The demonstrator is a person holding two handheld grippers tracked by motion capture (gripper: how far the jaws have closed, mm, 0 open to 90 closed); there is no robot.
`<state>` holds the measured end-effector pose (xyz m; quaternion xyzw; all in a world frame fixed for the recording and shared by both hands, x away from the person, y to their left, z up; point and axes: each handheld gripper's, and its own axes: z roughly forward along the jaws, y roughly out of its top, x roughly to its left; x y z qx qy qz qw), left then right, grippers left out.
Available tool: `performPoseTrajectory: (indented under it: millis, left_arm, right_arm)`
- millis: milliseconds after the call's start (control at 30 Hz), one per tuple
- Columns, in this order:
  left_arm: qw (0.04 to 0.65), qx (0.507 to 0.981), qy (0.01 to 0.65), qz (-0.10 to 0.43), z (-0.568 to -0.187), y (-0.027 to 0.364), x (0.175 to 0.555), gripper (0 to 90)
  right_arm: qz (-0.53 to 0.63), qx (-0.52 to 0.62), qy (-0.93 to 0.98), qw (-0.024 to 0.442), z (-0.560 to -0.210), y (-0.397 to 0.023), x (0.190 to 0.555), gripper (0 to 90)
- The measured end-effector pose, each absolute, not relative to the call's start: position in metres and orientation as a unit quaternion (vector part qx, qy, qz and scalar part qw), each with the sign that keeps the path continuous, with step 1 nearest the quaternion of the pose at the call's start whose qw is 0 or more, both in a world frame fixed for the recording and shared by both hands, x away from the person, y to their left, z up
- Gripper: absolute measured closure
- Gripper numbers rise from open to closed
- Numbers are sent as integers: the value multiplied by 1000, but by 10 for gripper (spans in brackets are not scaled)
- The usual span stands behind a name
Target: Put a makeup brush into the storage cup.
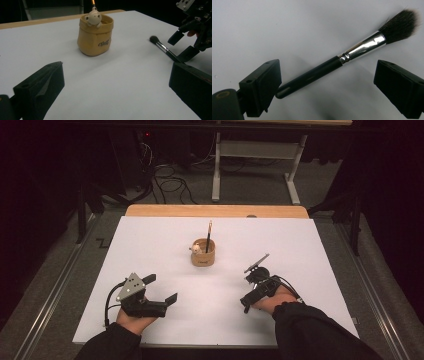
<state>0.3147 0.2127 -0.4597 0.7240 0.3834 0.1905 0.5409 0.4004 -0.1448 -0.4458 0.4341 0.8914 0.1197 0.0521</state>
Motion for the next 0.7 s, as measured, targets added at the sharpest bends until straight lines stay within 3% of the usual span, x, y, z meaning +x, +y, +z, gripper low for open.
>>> performPoseTrajectory:
  millis: [700]
  left_arm:
    - [542,723,384,191,-459,213,315,7]
  right_arm:
    - [108,436,893,34,-451,-142,397,311]
